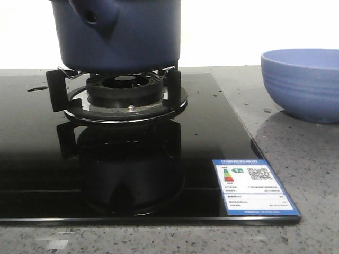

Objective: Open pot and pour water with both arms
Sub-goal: 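Lower the held glass lid back onto the saucepan with the left gripper, then release the lid knob and withdraw both grippers upward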

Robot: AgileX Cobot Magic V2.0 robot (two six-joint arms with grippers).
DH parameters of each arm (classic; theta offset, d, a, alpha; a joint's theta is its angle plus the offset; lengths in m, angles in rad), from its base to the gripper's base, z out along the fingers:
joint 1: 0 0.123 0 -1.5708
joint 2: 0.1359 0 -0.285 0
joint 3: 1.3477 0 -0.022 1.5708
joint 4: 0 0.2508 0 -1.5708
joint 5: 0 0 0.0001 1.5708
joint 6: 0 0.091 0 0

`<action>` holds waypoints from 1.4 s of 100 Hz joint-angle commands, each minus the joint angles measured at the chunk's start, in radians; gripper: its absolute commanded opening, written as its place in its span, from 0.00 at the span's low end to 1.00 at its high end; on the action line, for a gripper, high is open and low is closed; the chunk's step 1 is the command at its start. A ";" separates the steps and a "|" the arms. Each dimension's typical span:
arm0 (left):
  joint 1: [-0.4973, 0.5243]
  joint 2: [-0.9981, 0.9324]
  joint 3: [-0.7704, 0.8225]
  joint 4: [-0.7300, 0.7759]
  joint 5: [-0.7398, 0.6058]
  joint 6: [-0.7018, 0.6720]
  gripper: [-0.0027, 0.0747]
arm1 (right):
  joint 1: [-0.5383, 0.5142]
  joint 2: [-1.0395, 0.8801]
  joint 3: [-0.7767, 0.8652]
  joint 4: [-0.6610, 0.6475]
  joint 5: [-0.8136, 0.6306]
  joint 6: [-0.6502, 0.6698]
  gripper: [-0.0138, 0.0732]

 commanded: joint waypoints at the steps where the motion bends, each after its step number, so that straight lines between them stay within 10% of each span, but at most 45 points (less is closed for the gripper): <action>1: -0.009 -0.079 0.062 -0.067 -0.050 -0.001 0.01 | -0.005 -0.079 0.052 0.028 -0.071 -0.016 0.09; 122: -0.009 -0.183 0.151 -0.027 -0.046 -0.026 0.01 | -0.005 -0.220 0.157 0.052 -0.144 -0.016 0.09; 140: 0.007 -0.183 0.187 0.598 -0.135 -0.678 0.01 | -0.005 -0.220 0.157 0.052 -0.144 -0.016 0.09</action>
